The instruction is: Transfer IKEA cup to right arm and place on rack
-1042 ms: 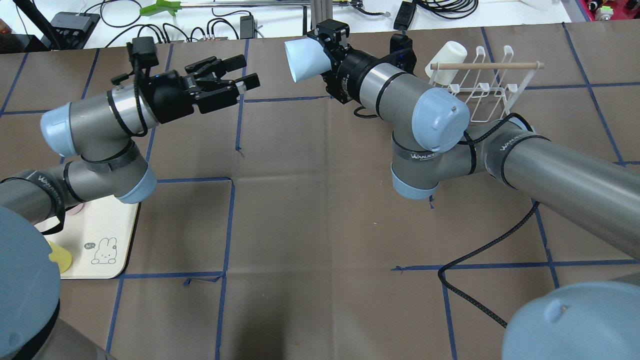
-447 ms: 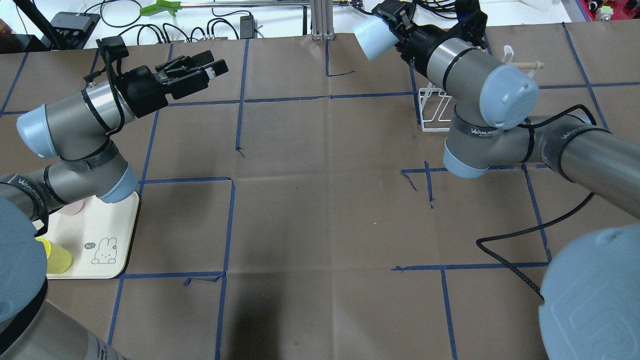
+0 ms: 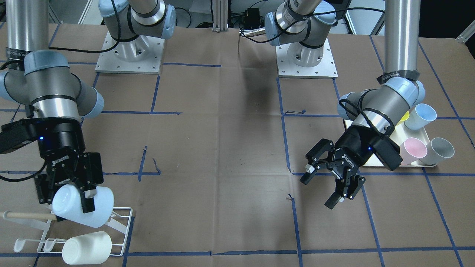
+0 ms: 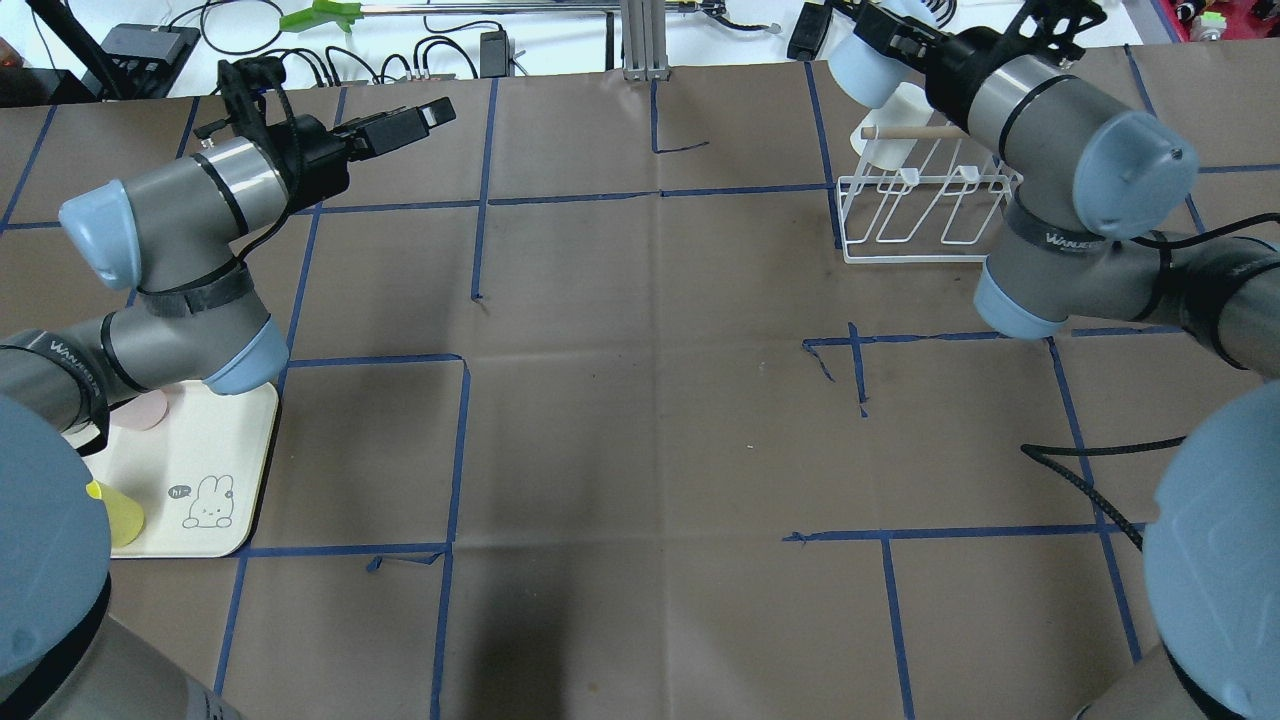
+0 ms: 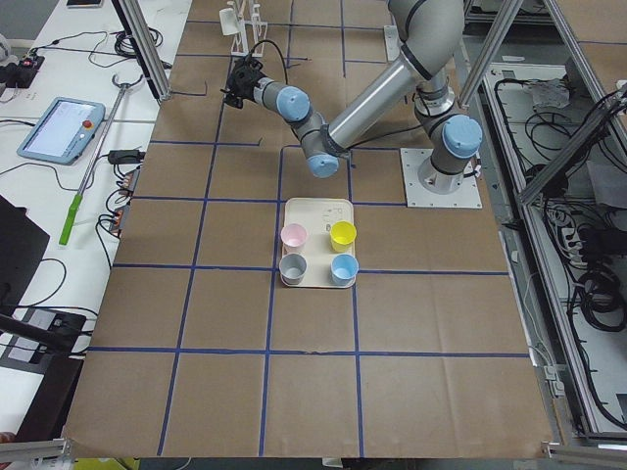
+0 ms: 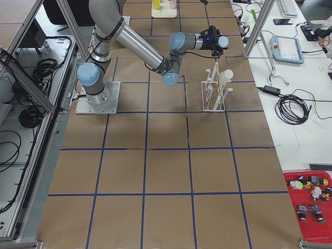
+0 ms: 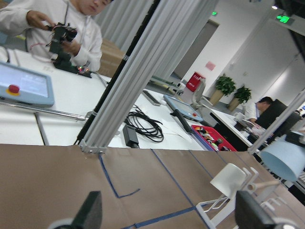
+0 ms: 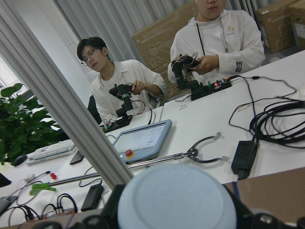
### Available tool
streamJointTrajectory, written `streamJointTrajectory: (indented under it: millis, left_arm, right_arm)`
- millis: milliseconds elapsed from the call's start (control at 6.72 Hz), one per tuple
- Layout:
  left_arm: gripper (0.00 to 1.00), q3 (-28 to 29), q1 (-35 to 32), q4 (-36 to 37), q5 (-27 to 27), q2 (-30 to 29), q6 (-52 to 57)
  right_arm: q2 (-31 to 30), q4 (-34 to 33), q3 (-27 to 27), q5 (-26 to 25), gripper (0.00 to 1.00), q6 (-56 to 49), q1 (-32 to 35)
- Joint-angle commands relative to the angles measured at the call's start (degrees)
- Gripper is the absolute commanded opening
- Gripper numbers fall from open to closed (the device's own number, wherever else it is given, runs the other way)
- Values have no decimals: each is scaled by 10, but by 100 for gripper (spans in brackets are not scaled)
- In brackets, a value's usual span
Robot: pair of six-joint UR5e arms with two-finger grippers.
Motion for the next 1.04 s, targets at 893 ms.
streamJointTrajectory:
  millis: [893]
  left_arm:
    - [99, 327, -141, -989, 495, 148, 87]
  right_arm:
    - [55, 71, -52, -33, 20, -296, -108]
